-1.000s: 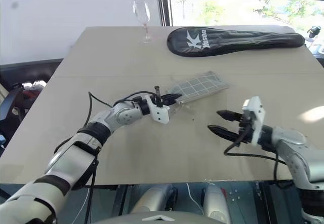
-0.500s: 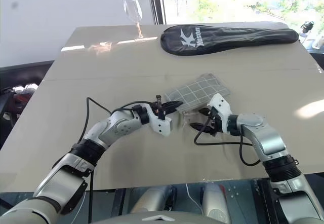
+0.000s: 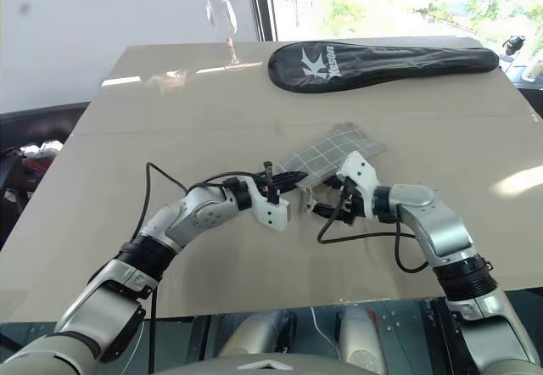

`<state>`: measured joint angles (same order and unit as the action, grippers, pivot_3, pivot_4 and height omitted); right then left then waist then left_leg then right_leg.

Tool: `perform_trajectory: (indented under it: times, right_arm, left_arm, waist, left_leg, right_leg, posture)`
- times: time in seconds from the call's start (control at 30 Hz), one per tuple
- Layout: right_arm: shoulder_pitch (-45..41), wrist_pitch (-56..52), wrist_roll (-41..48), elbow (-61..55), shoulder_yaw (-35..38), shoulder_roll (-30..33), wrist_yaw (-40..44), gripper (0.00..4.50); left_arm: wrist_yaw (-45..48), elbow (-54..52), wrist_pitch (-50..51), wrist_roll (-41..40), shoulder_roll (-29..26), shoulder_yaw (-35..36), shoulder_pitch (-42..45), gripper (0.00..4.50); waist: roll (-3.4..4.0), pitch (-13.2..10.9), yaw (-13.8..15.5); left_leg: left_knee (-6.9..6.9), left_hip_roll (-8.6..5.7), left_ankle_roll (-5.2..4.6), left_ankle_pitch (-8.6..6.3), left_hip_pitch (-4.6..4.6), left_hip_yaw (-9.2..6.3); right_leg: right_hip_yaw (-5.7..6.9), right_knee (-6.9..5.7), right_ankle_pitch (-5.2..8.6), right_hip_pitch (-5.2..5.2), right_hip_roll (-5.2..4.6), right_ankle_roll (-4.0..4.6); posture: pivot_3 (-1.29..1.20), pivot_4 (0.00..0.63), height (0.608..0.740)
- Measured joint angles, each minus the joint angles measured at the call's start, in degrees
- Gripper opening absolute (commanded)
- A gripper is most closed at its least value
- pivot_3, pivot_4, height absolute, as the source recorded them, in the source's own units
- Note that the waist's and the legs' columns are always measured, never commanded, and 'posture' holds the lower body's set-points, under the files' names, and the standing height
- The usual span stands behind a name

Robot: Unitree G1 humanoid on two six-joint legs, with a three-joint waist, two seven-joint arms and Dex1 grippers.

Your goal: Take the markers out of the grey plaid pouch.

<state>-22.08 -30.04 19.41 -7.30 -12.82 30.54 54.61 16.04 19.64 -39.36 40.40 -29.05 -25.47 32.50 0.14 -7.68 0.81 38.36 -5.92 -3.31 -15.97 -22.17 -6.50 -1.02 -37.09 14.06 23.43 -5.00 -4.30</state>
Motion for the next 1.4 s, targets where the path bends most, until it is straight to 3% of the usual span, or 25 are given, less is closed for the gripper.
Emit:
perform_trajectory:
  times: [0.17, 0.67, 1.03, 1.2, 1.3, 1.4]
  right_arm:
    - [0.48, -1.01, 0.13, -2.14, -0.24, 0.11, 0.49, 0.05]
    - [1.21, -0.99, -1.33, -1.45, 0.06, 0.65, -2.08, 0.05]
    - [4.48, -1.33, -9.18, 7.58, 15.94, 1.51, -24.42, 0.05]
    - [4.11, -1.70, -9.07, 7.75, 18.02, 0.44, -26.83, 0.05]
    - [4.87, -3.09, -7.19, 4.12, 15.92, 1.73, -21.74, 0.93]
    - [7.32, -6.58, -2.42, -4.96, 10.41, 2.79, -14.03, 2.38]
  left_arm:
    - [-0.15, 1.30, -0.95, 0.13, 0.02, -0.35, 0.77, 0.00]
    - [0.02, 1.66, -0.54, -0.76, 0.06, -0.16, 0.84, 0.00]
    - [6.34, -7.98, 8.27, -7.49, -2.09, 4.34, -6.67, 0.00]
    - [8.28, -10.72, 10.49, -9.12, -2.28, 4.82, -7.51, 0.00]
    - [8.86, -11.29, 11.04, -9.15, -2.35, 4.81, -7.70, 0.00]
    - [9.18, -11.64, 11.57, -9.18, -2.12, 4.82, -7.68, 0.00]
  waist:
    - [0.00, 0.00, 0.04]
    - [0.00, 0.00, 0.00]
    - [0.00, 0.00, -0.16]
    - [0.01, -0.01, -0.18]
    - [0.02, -0.02, -0.18]
    - [0.01, -0.02, -0.23]
  left_leg:
    - [0.01, -0.01, 0.00, 0.00, 0.02, 0.00]
    - [0.04, -0.01, 0.01, 0.01, 0.07, 0.01]
    - [-0.04, 0.05, 0.02, 0.01, 0.01, 0.30]
    - [-0.04, 0.06, 0.02, 0.01, 0.01, 0.40]
    - [-0.04, 0.07, 0.02, 0.01, 0.00, 0.41]
    - [-0.05, 0.09, 0.02, 0.01, -0.01, 0.40]
  right_leg:
    - [0.01, -0.03, 0.00, -0.01, 0.00, 0.00]
    - [-0.02, -0.19, 0.00, 0.00, 0.00, 0.00]
    - [-0.34, -0.36, 0.01, 0.25, 0.00, 0.01]
    - [-0.41, -0.36, 0.01, 0.26, 0.00, 0.01]
    - [-0.41, -0.35, 0.01, 0.27, 0.00, 0.01]
    - [-0.42, -0.34, 0.01, 0.27, 0.00, 0.01]
  posture:
    - [0.00, 0.150, 0.740]
    - [0.00, 0.150, 0.740]
    - [0.00, 0.150, 0.740]
    - [0.00, 0.150, 0.740]
    - [0.00, 0.150, 0.740]
    - [0.00, 0.150, 0.740]
